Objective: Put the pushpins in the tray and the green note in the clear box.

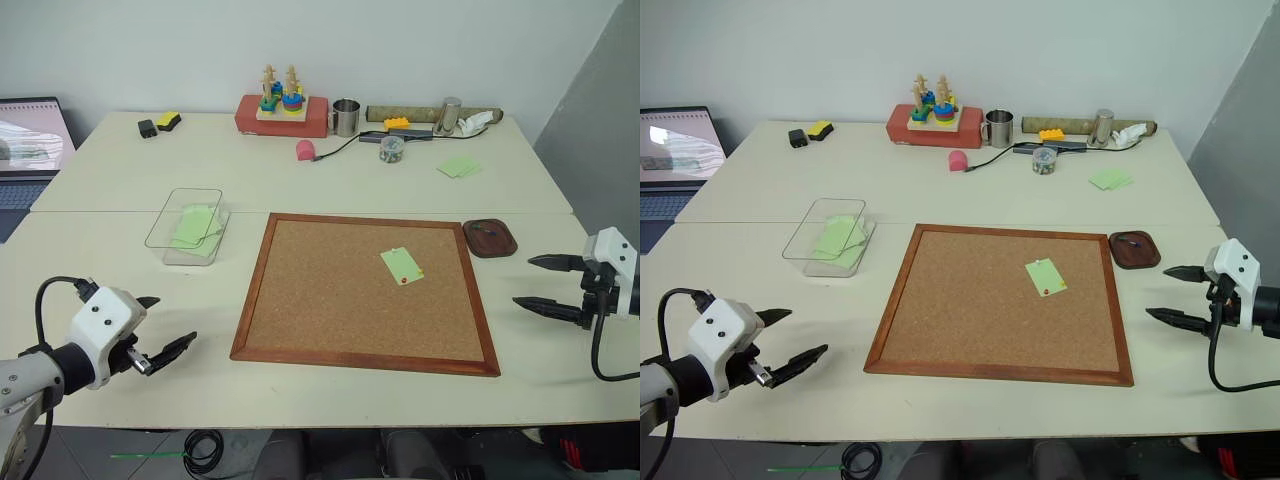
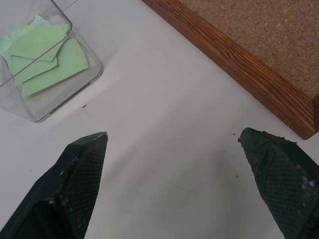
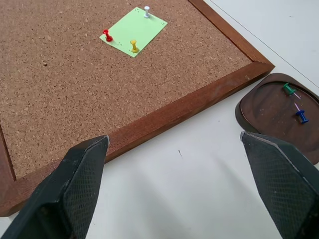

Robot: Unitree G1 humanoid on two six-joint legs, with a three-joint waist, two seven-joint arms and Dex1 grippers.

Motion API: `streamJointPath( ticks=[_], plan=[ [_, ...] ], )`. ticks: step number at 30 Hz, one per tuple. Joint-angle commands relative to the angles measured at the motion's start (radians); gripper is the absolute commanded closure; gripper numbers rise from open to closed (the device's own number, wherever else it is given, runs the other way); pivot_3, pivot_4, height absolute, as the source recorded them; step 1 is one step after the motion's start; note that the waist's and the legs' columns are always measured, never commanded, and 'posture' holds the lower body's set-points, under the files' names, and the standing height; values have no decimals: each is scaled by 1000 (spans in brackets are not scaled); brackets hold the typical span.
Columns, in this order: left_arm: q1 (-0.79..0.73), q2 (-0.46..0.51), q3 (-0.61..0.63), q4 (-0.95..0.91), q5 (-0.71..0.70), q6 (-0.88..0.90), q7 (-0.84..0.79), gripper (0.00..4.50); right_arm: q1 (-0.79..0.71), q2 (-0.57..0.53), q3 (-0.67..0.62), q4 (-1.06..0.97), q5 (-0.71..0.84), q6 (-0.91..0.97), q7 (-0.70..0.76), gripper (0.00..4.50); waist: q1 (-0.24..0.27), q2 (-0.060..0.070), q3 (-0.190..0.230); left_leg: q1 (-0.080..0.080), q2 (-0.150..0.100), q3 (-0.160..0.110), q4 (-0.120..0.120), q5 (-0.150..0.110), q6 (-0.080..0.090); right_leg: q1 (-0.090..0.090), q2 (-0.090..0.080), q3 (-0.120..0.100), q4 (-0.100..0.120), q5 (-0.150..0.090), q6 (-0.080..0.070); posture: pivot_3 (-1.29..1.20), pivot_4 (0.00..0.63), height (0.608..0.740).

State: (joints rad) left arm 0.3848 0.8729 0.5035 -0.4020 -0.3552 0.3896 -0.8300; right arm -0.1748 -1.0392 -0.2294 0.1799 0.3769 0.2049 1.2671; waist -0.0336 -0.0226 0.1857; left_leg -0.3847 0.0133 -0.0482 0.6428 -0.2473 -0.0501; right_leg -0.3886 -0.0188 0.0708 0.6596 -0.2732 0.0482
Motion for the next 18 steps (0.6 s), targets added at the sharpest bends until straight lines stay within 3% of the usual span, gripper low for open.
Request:
streamJointPath(
  ticks=[1,18],
  plan=[
    [2,-3,42,-37,-23,-27,-38,0,-12,-3,-16,-10,8,-10,9,51,0,0,0,0,0,0,0,0,0,0,0,0,0,0,0,0,150,740],
    [-115,-13,32,4,-34,41,-20,0,24,22,-29,-67,23,16,-10,51,0,0,0,0,-1,0,0,0,0,0,0,0,1,1,2,0,150,740]
  ],
)
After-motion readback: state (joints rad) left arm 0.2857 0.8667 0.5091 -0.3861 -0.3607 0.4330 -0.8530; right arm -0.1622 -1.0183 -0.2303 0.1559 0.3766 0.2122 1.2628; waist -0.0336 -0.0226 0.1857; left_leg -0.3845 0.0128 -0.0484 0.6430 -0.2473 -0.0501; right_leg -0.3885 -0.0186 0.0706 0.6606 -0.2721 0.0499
